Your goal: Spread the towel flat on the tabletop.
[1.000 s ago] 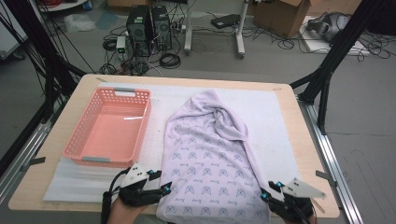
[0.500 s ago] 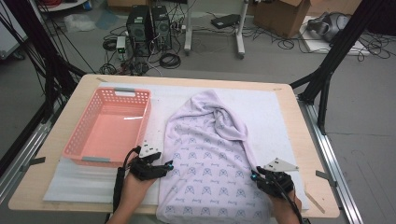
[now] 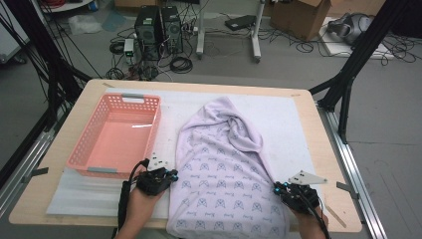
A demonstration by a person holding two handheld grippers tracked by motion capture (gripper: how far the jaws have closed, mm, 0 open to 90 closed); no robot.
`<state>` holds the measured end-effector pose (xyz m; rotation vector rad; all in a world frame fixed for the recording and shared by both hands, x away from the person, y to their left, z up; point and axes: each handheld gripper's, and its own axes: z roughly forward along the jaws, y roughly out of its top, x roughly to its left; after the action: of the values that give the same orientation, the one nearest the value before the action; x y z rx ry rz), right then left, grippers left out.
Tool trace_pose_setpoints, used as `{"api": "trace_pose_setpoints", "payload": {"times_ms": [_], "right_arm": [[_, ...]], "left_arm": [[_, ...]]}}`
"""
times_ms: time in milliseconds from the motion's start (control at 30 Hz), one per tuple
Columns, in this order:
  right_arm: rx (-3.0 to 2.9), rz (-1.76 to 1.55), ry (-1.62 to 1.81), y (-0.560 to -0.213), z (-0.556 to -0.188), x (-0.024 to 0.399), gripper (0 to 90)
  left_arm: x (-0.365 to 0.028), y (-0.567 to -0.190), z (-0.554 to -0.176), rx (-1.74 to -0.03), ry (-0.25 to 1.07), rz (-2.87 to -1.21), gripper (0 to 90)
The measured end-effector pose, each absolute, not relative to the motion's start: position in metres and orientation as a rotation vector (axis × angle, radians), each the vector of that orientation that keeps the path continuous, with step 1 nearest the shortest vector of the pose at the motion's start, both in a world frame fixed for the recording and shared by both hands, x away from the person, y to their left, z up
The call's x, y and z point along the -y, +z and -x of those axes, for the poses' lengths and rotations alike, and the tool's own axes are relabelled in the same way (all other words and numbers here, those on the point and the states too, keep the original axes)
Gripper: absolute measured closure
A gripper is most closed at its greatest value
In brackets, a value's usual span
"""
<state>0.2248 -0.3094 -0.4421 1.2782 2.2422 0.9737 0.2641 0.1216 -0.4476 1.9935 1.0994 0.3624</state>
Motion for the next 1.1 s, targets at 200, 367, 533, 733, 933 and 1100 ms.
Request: {"api": "trace_pose_setpoints", "payload": {"times_ms": [200, 367, 533, 733, 933, 1100], "right_arm": [[-2.257, -1.290, 0.985, -0.440, -0.213, 0.322, 85.8], [-2.290, -1.292, 0.979, -0.440, -0.202, 0.329, 85.9], [-2.341, -1.253, 0.993, -0.437, -0.182, 0.330, 85.8], [-2.310, -1.247, 0.979, -0.432, -0.177, 0.329, 70.9], [-2.202, -1.244, 1.035, -0.428, -0.194, 0.322, 60.1], [-2.188, -1.224, 0.986, -0.433, -0.224, 0.308, 64.3]], "left_arm": [[-0.130, -0.449, -0.243, -1.063, 0.311, -1.979, 86.6], [-0.136, -0.447, -0.223, -1.022, 0.269, -1.989, 86.6], [-0.142, -0.443, -0.208, -0.971, 0.240, -2.006, 86.4], [-0.136, -0.441, -0.206, -0.918, 0.263, -1.957, 62.0], [-0.126, -0.435, -0.222, -0.903, 0.320, -1.906, 46.9], [-0.111, -0.435, -0.243, -0.930, 0.326, -1.924, 45.9]]}}
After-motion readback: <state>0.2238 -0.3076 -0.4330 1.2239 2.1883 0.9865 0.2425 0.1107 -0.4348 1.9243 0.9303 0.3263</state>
